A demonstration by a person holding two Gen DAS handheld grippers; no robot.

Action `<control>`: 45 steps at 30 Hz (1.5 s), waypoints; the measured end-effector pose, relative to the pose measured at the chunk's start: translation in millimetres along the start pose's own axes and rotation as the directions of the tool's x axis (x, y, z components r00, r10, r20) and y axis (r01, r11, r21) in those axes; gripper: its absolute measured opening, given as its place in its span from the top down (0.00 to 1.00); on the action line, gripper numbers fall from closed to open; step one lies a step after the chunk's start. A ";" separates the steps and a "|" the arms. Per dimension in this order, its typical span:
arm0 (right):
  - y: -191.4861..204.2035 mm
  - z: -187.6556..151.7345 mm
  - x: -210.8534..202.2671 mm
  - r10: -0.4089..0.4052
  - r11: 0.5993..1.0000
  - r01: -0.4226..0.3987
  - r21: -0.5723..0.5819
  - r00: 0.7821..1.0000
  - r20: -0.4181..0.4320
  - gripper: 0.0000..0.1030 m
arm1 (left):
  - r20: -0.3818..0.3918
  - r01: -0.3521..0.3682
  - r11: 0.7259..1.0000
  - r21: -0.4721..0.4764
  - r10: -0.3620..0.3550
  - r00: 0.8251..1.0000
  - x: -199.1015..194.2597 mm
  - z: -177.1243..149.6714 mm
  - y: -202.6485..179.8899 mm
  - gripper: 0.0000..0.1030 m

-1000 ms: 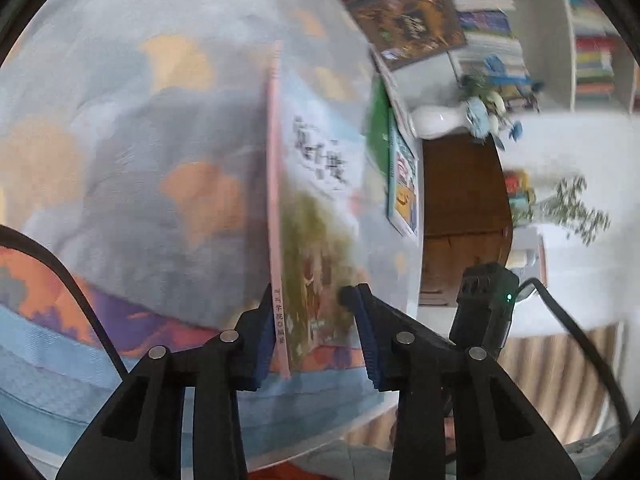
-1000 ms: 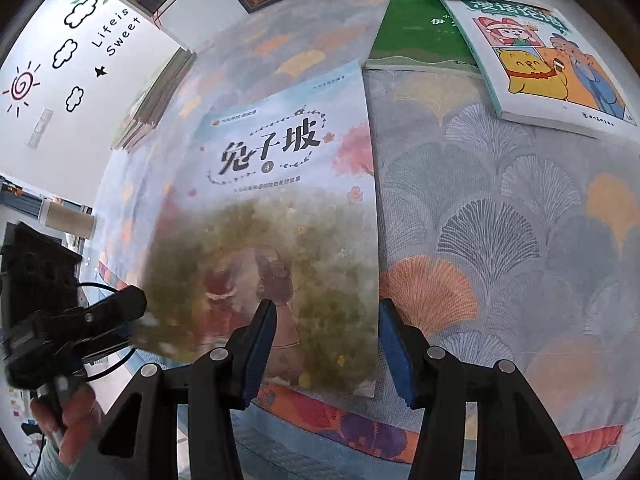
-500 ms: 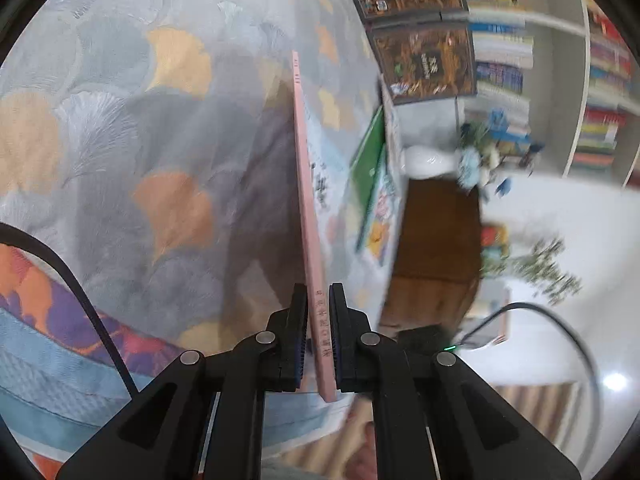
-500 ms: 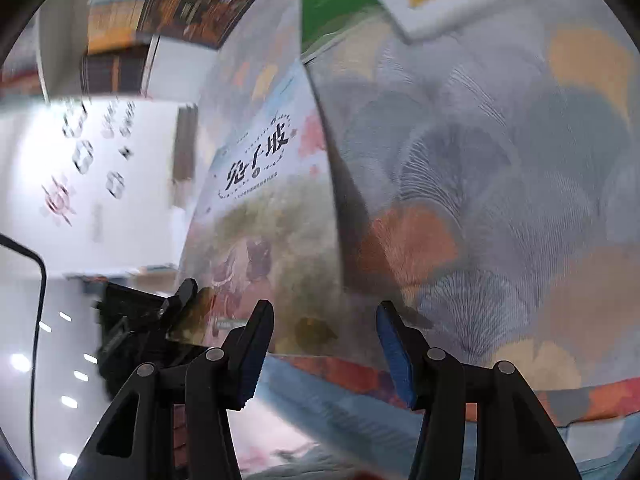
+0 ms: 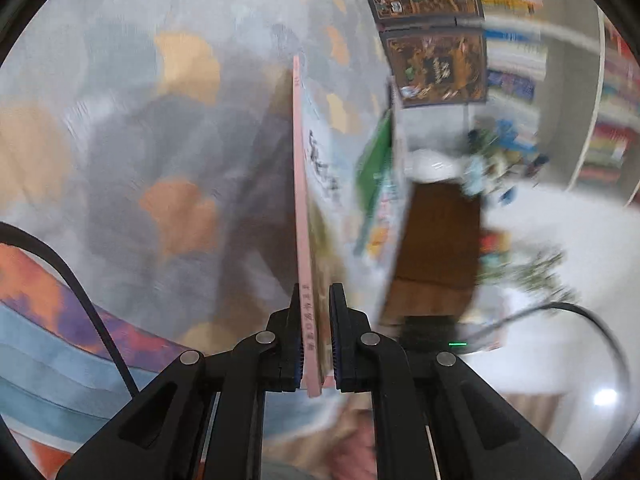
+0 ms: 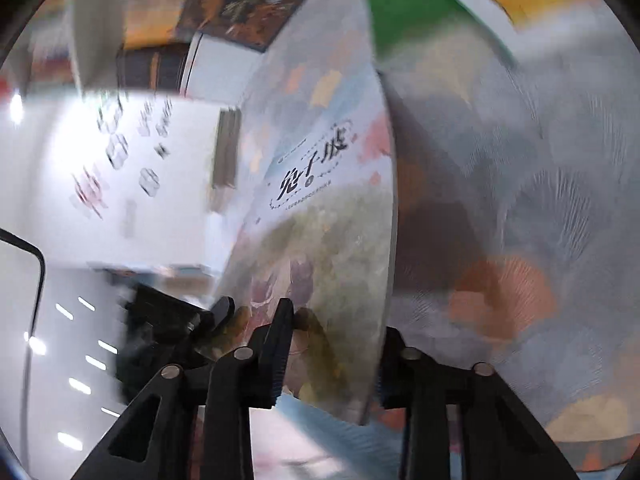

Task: Organize books

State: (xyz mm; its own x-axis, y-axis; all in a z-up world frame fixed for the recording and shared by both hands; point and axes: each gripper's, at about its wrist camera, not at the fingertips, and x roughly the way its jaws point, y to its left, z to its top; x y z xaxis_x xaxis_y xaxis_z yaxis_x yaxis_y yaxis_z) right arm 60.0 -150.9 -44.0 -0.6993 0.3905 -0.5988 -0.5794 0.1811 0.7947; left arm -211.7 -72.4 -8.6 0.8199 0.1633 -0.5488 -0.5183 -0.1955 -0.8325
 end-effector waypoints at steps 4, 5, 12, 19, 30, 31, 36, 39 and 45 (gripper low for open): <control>35.2 -8.1 5.9 -0.224 0.949 0.228 -0.218 0.974 0.045 0.71 | 0.043 -0.201 0.965 0.167 0.197 0.980 0.4 -7.6 -13.9 0.93; 42.8 -13.5 7.9 -0.265 0.925 0.271 -0.266 0.962 0.060 0.71 | 0.053 -0.231 0.951 0.204 0.225 0.973 0.6 -9.9 -17.5 0.93; 85.0 -42.2 19.4 -0.414 0.760 0.441 -0.478 0.895 0.167 0.71 | 0.090 -0.296 0.877 0.378 0.284 0.955 -10.7 -13.2 -32.0 0.93; 134.8 -57.4 30.3 -0.453 0.621 0.513 -0.592 0.852 0.263 0.71 | 0.093 -0.266 0.862 0.430 0.251 0.964 -39.4 -0.6 -33.8 0.93; 220.8 -32.2 68.2 -0.397 0.572 0.546 -0.612 0.837 0.376 0.71 | 0.199 -0.239 0.832 0.501 0.157 0.967 -118.6 56.0 -50.6 0.91; 230.6 -26.9 75.4 -0.388 0.568 0.546 -0.615 0.837 0.384 0.71 | 0.212 -0.239 0.833 0.498 0.150 0.966 -125.4 62.2 -50.1 0.91; 278.4 -7.9 121.6 -0.352 0.554 0.525 -0.646 0.851 0.390 0.71 | 0.292 -0.249 0.849 0.466 0.119 0.949 -171.0 106.5 -35.3 0.91; 307.5 3.6 158.0 -0.343 0.533 0.512 -0.673 0.859 0.381 0.71 | 0.327 -0.255 0.863 0.436 0.112 0.938 -195.2 140.0 -18.8 0.91; 355.0 34.1 231.4 -0.342 0.505 0.492 -0.709 0.868 0.360 0.70 | 0.364 -0.247 0.893 0.377 0.103 0.926 -225.9 206.3 13.1 0.91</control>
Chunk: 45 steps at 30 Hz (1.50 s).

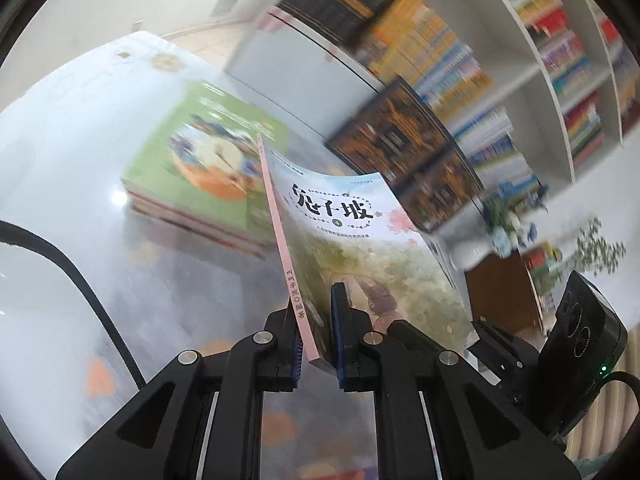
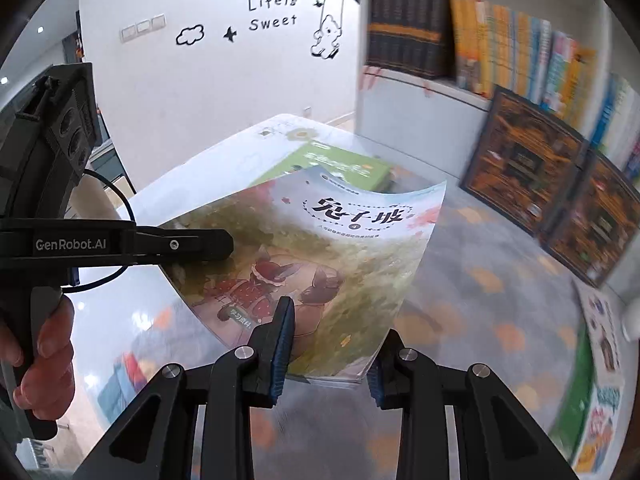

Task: Organize books

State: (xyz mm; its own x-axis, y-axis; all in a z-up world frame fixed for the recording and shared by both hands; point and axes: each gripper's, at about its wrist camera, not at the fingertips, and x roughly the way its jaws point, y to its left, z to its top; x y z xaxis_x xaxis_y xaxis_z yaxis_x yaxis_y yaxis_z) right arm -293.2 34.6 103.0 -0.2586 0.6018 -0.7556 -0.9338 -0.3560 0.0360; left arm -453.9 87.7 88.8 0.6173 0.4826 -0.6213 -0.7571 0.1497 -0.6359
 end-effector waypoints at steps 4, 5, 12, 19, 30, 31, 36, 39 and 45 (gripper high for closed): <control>3.5 27.9 38.1 0.022 1.000 -0.022 0.013 0.999 -0.038 0.70 | -0.003 -0.013 1.000 -0.023 0.013 1.000 12.0 28.3 29.8 0.91; 4.3 35.4 48.7 0.022 1.000 -0.022 0.011 0.999 -0.045 0.70 | -0.005 -0.015 0.999 -0.030 0.014 1.000 15.7 34.3 36.5 0.91; 1.7 70.8 98.4 0.021 1.000 -0.020 0.018 0.997 -0.077 0.69 | 0.001 -0.015 0.998 -0.065 0.015 1.000 41.8 72.6 73.2 0.91; 3.6 89.3 139.2 0.029 0.999 -0.025 0.036 0.992 -0.122 0.68 | 0.015 -0.011 0.994 -0.111 0.013 1.000 64.3 95.7 103.6 0.91; -1.5 86.8 176.6 0.015 0.997 -0.001 0.073 0.982 -0.188 0.64 | 0.031 -0.091 0.984 -0.156 0.096 0.995 73.7 110.7 126.7 0.91; -1.0 87.1 177.2 0.022 0.997 -0.008 0.076 0.983 -0.184 0.63 | 0.035 -0.100 0.981 -0.166 0.108 0.994 73.0 112.3 128.4 0.91; -3.8 86.3 178.8 0.077 0.992 -0.057 0.108 0.980 -0.185 0.48 | 0.076 -0.124 0.968 -0.217 0.143 0.987 51.2 106.5 133.5 0.91; -10.5 75.9 169.6 0.097 0.988 -0.070 0.136 0.975 -0.202 0.48 | 0.067 -0.147 0.972 -0.183 0.162 0.985 39.8 98.0 120.8 0.91; -27.9 35.1 126.9 0.126 0.976 -0.087 0.198 0.973 -0.194 0.47 | 0.023 -0.190 0.979 -0.073 0.192 0.981 33.6 67.1 79.2 0.88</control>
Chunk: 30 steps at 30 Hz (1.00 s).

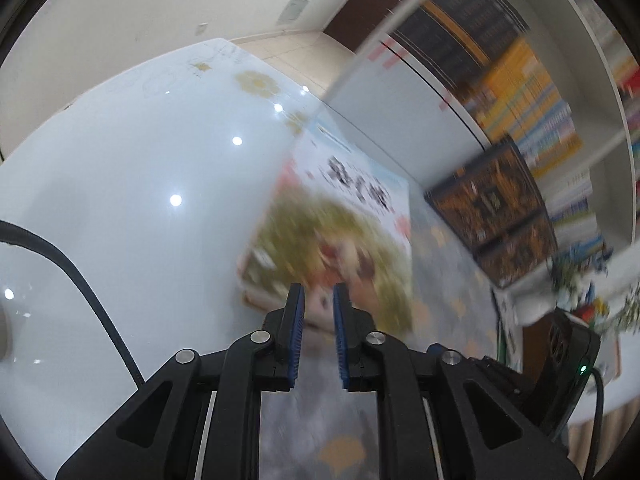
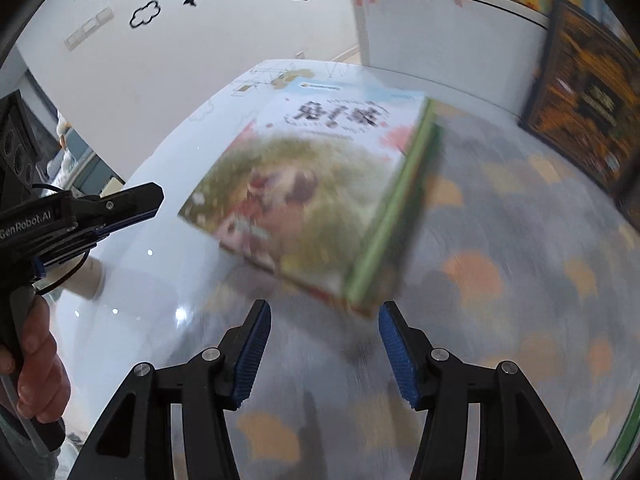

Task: Organize books

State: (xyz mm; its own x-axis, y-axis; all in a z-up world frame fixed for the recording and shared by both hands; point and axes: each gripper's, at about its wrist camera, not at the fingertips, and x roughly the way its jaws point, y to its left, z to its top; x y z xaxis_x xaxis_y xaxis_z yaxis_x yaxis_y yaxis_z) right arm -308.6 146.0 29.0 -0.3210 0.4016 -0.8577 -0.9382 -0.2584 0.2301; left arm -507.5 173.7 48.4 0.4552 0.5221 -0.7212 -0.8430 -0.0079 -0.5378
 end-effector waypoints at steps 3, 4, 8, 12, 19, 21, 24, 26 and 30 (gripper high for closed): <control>-20.2 -30.5 -20.6 0.017 0.998 -0.017 0.062 1.000 0.000 0.47 | -0.049 -0.011 0.998 0.056 0.014 0.999 0.6 -25.5 -27.0 0.88; -29.0 -42.2 -27.9 0.022 0.996 -0.022 0.086 1.000 0.001 0.47 | -0.056 -0.011 0.998 0.069 0.015 0.998 -0.5 -34.0 -34.1 0.88; -66.9 -79.1 -51.7 0.028 0.985 -0.027 0.169 1.000 -0.001 0.47 | -0.101 0.006 0.990 0.138 0.008 0.995 3.9 -58.2 -73.7 0.88; -120.3 -117.9 -83.2 0.025 0.958 -0.029 0.285 1.000 0.018 0.47 | -0.157 0.043 0.983 0.178 -0.015 0.988 14.8 -84.2 -122.0 0.74; -244.0 -204.9 -147.1 -0.027 0.830 -0.007 0.558 0.998 0.053 0.46 | -0.272 0.154 0.968 0.197 -0.097 0.958 54.0 -134.3 -210.1 0.59; -276.0 -226.2 -162.6 -0.053 0.788 0.007 0.615 0.997 0.057 0.46 | -0.319 0.193 0.960 0.203 -0.121 0.940 68.8 -150.8 -238.6 0.57; -323.3 -251.4 -182.1 -0.080 0.726 0.015 0.687 0.995 0.063 0.46 | -0.365 0.221 0.948 0.227 -0.128 0.922 85.7 -171.6 -275.6 0.51; -354.1 -263.6 -194.8 -0.102 0.692 0.020 0.721 0.992 0.071 0.45 | -0.399 0.242 0.939 0.244 -0.130 0.908 98.2 -184.9 -301.9 0.51; -408.5 -262.7 -217.6 -0.167 0.665 0.033 0.746 0.980 0.106 0.41 | -0.415 0.276 0.922 0.272 -0.146 0.898 123.7 -202.1 -352.0 0.51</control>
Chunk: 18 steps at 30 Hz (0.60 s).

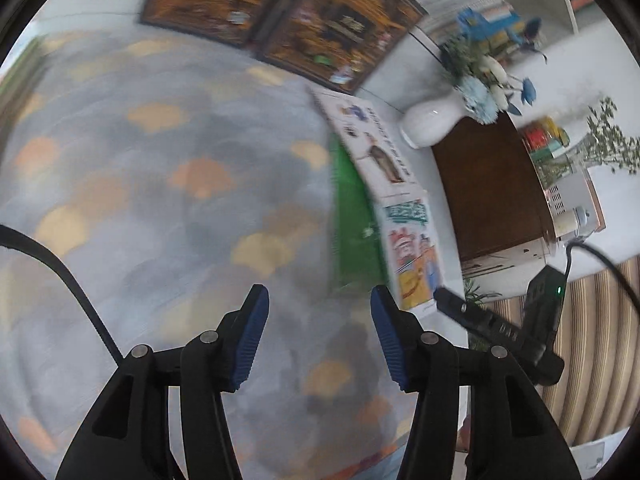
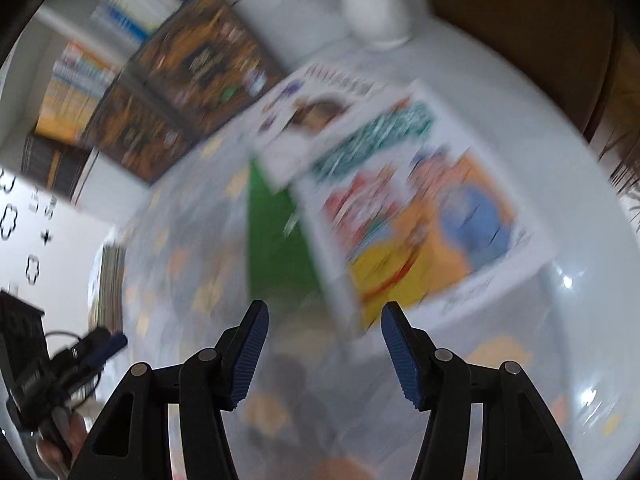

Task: Organize books

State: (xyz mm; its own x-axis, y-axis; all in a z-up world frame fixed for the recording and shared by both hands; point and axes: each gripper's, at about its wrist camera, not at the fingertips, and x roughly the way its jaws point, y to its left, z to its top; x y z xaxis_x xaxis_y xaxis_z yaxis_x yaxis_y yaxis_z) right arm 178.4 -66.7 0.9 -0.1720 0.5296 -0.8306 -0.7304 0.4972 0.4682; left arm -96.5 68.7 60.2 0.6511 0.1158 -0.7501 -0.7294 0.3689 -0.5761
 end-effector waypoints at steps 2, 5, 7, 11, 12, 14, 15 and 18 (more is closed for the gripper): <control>-11.7 26.8 -1.5 -0.001 1.000 0.001 0.006 1.000 0.030 0.35 | 0.002 0.009 1.000 0.008 -0.009 1.000 16.3 6.7 -16.9 0.51; -22.9 67.7 0.7 0.021 1.000 -0.022 0.021 0.997 0.073 0.31 | -0.002 0.021 1.000 -0.011 -0.021 1.000 45.7 22.2 -36.9 0.51; -25.4 96.8 8.0 0.017 1.000 -0.019 0.020 0.996 0.084 0.31 | -0.007 0.035 0.999 -0.034 -0.036 0.999 68.2 36.6 -44.8 0.51; -24.0 135.9 32.5 0.008 1.000 -0.006 -0.021 0.997 0.076 0.31 | 0.012 0.010 1.000 -0.025 -0.010 1.000 101.5 62.6 -55.6 0.51; -22.8 144.1 40.4 0.002 0.999 0.001 -0.036 0.998 0.067 0.31 | 0.011 -0.007 1.000 -0.028 0.007 1.000 111.4 69.6 -57.2 0.51; -22.1 157.6 52.5 -0.010 0.998 0.015 -0.066 0.998 0.069 0.31 | 0.008 -0.009 0.999 -0.039 0.009 1.000 123.7 78.6 -55.3 0.51; -21.3 165.3 59.8 -0.018 0.996 0.023 -0.081 0.997 0.069 0.31 | 0.009 -0.013 0.999 -0.050 0.014 1.000 130.2 82.7 -54.2 0.51; -20.3 185.2 81.8 -0.016 0.994 0.022 -0.111 0.998 0.054 0.31 | 0.017 -0.007 0.997 -0.079 0.009 1.000 143.2 89.0 -50.1 0.51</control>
State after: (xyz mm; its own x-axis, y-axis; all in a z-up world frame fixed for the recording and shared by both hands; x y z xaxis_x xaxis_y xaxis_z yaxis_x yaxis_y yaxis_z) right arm 301.5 93.8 -20.7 -0.1242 0.5583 -0.8203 -0.8026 0.4296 0.4139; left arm 51.9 148.9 10.6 0.6482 0.1341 -0.7496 -0.7484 0.2943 -0.5944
